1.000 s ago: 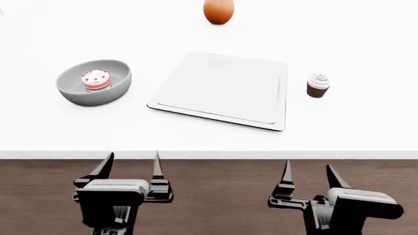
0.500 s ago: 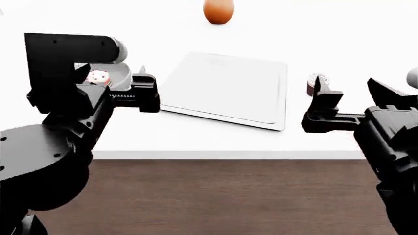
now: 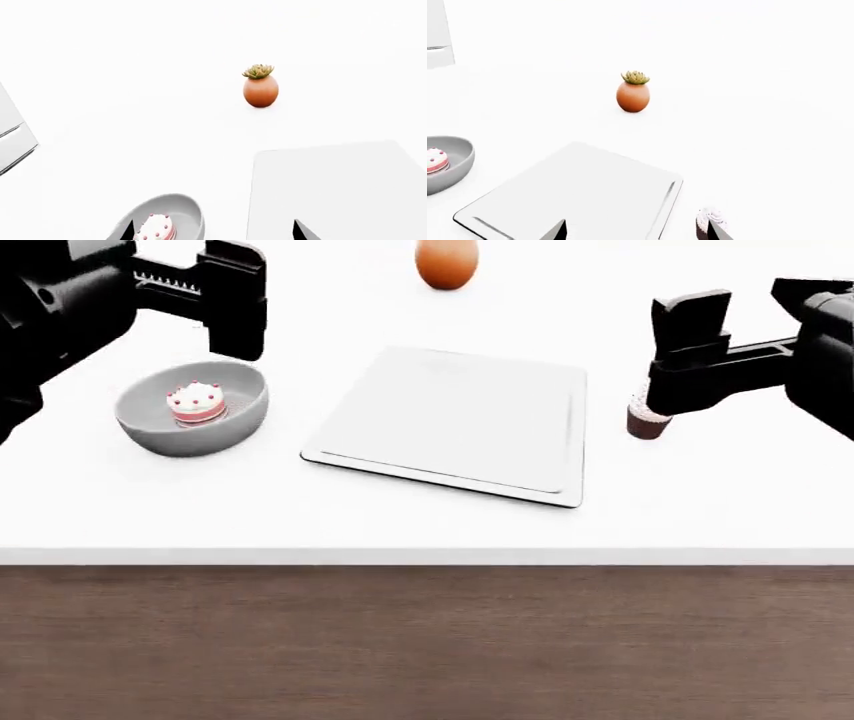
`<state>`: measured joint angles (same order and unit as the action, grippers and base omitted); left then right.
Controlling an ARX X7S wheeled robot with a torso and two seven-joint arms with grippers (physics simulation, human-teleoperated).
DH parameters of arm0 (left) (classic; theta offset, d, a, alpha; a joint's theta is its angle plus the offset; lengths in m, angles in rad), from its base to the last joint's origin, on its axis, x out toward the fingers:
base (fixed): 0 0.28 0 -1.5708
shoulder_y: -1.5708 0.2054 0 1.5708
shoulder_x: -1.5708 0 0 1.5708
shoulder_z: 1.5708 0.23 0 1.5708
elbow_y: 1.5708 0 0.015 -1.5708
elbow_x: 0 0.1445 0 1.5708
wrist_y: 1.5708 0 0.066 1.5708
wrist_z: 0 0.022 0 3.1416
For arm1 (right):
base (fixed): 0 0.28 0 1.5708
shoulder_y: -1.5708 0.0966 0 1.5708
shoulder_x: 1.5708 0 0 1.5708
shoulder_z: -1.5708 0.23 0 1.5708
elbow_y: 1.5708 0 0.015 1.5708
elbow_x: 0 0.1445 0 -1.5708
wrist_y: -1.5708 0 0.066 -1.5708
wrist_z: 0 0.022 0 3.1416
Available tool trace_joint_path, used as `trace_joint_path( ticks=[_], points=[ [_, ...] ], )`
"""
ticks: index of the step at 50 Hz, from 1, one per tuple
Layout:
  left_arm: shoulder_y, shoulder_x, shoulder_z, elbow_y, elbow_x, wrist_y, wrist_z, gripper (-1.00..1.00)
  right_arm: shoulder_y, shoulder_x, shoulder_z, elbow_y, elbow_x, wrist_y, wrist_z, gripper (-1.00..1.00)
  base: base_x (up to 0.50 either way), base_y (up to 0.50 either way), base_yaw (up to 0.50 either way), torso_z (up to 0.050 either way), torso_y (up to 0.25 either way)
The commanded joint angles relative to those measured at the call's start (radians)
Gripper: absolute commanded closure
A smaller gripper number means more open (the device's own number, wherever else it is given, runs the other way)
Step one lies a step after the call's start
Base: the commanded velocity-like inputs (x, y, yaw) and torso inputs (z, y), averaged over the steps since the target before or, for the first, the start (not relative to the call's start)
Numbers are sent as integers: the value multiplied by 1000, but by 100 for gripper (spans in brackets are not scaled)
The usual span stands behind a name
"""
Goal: Pick up the bowl with cake and place it on the tray. Pick up the cupcake and place it on the tray.
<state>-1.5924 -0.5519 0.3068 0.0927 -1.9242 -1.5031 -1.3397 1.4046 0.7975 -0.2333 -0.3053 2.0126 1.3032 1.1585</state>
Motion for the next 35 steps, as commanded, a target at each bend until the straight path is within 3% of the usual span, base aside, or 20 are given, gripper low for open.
trace_joint_path(
  ticks=[1, 6, 15, 24, 30, 35],
  points=[
    [-290, -36, 206, -262, -175, -22, -73, -100, 297, 14, -199, 190, 196, 60, 101, -100, 0, 0, 0, 0, 0],
    [-356, -44, 254, -339, -216, -4, -69, -100, 357, 17, -248, 222, 238, 69, 122, -100, 0, 0, 0, 0, 0],
    [-398, -156, 384, -334, -429, 123, -206, -100, 402, 34, -330, 235, 310, 69, 163, -100, 0, 0, 0, 0, 0],
    [-421, -242, 470, -340, -453, 130, -188, -100, 450, 54, -386, 251, 364, 69, 186, -100, 0, 0, 0, 0, 0],
    [-422, -341, 520, -293, -483, 148, -203, -100, 450, 71, -391, 247, 361, 68, 182, -100, 0, 0, 0, 0, 0],
    [-451, -361, 529, -279, -444, 136, -186, -100, 454, 79, -401, 238, 369, 63, 185, -100, 0, 0, 0, 0, 0]
  ],
)
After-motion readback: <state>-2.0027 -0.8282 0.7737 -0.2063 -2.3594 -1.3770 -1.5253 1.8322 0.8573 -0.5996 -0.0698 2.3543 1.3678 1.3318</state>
